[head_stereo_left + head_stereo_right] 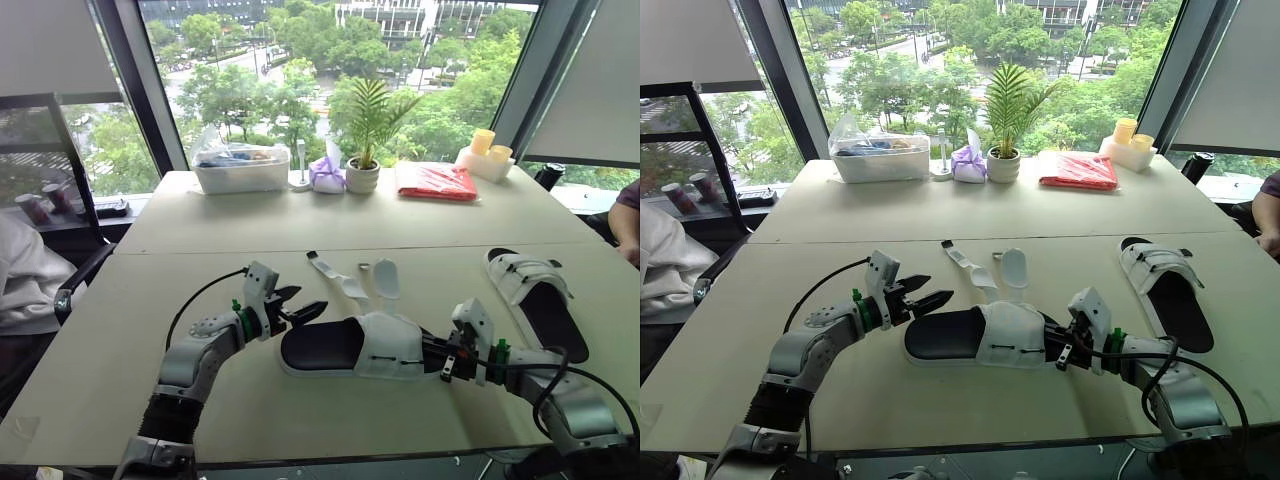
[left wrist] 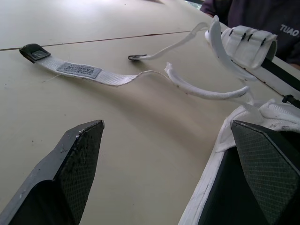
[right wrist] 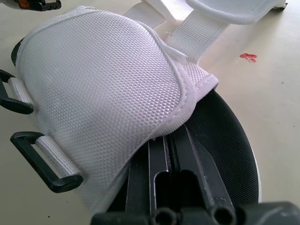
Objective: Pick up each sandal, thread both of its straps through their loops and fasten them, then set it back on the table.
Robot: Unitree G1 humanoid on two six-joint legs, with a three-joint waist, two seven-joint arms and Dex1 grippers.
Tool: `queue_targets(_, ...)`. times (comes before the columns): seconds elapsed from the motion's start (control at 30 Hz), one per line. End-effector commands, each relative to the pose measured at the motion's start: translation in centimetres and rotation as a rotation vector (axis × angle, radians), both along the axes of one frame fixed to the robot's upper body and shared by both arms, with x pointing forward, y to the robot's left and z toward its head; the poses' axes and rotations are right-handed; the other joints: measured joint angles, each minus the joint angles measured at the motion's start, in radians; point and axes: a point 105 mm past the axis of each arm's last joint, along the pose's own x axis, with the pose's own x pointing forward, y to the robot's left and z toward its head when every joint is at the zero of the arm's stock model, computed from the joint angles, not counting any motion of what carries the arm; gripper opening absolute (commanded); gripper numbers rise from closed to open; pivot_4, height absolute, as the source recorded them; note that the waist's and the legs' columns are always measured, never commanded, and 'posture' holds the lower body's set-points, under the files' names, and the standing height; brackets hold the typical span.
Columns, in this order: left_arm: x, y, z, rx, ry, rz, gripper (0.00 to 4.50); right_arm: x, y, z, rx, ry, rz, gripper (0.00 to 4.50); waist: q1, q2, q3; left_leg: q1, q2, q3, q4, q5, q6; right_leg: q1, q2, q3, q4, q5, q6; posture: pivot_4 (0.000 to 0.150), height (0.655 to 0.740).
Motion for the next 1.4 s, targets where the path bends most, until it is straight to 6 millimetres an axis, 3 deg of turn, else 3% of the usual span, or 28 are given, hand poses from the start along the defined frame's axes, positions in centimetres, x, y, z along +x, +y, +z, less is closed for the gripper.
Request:
queue_targets(0.03, 0.1, 0.0, 1.1, -0.015, -0.039, -0.002, 4.45, -0.1, 0.4, -1.3, -0.003, 0.05, -0.001, 0.0, 0.0, 0.0, 0.0, 0.0, 0.0, 0.0, 0.0, 0.0, 0.0, 0.0, 0.0, 0.0, 0.0, 0.0, 0.0, 0.15, 0.7388)
queue_targets(0.87, 0.2, 0.1, 1.3, -0.015, -0.041, 0.006, 4.45, 0.2, 0.8, -1.2, 0.005, 0.047, 0.002, 0.0, 0.0, 0.0, 0.0, 0.0, 0.0, 0.0, 0.0, 0.0, 0.0, 0.0, 0.0, 0.0, 0.0, 0.0, 0.0, 0.15, 0.7388)
queue_targets(1.27, 1.2, 0.2, 1.3, -0.027, -0.043, 0.006, 4.45, 0.8, 0.3, -0.9, 0.001, 0.037, -0.003, 0.0, 0.0, 0.0, 0.0, 0.0, 0.0, 0.0, 0.0, 0.0, 0.0, 0.0, 0.0, 0.0, 0.0, 0.0, 0.0, 0.15, 0.7388)
queue_targets(1.4, 2.6, -0.8, 1.4, -0.13, 0.062, 0.03, 4.45, 0.9, 0.5, -1.1, -0.001, 0.041, 0.006, 0.0, 0.007, -0.001, 0.0, 0.0, 0.0, 0.0, 0.0, 0.0, 0.0, -0.001, 0.0, 0.0, 0.0, 0.0, 0.0, 0.15, 0.7388)
